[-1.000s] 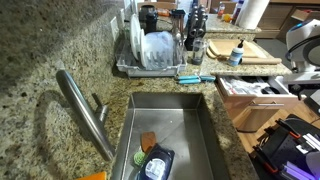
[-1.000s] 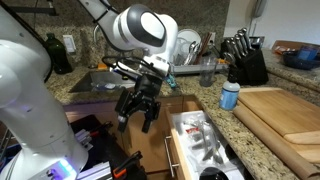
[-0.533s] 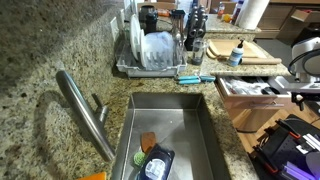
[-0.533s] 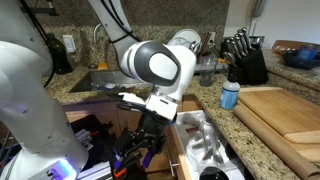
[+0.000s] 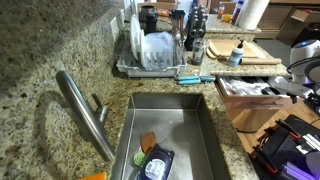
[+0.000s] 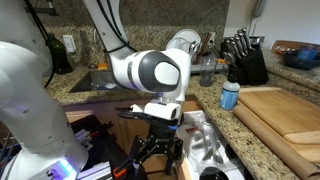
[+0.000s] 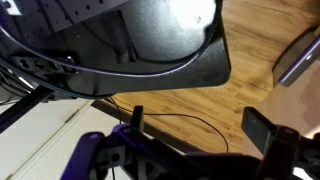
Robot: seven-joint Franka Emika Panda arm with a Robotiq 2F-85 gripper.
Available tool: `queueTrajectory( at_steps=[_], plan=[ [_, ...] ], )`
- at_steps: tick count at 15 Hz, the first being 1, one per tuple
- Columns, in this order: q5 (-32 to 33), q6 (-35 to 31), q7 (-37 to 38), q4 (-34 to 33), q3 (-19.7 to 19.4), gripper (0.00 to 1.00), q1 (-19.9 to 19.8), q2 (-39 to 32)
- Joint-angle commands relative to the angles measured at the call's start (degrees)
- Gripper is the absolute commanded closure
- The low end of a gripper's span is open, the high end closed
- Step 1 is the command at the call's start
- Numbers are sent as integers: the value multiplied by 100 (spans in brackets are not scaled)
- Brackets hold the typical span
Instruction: Close the drawer
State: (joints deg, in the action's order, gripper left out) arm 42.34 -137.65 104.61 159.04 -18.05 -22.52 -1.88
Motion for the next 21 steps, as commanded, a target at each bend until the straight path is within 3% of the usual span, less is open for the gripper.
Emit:
queueTrajectory(
  at_steps=[1, 6, 7, 8, 10, 14, 15, 17, 18, 19, 21],
  plan=[
    [351, -517, 897, -123, -312, 0, 13, -666],
    [-68, -1157, 1510, -536, -623, 0, 84, -1569],
    [-793, -1076, 874, -623, -459, 0, -8, -1685],
    [-1288, -974, 125, -575, 181, 0, -600, -1665],
    [-1818, -953, -778, -691, 559, 0, -850, -1618],
    [-1726, -1121, -2233, -815, 536, 0, -1069, -1589],
    [-1901, -1197, -2744, -838, 0, 0, -537, -1629],
    [-1690, -1088, -3331, -957, -396, 0, -229, -1686],
    [-1299, -943, -3193, -1055, -729, 0, 100, -1766],
    [-755, -933, -2576, -1132, -1160, 0, 509, -1860],
    [64, -1254, -1603, -1172, -1679, 0, 922, -2097]
  ],
)
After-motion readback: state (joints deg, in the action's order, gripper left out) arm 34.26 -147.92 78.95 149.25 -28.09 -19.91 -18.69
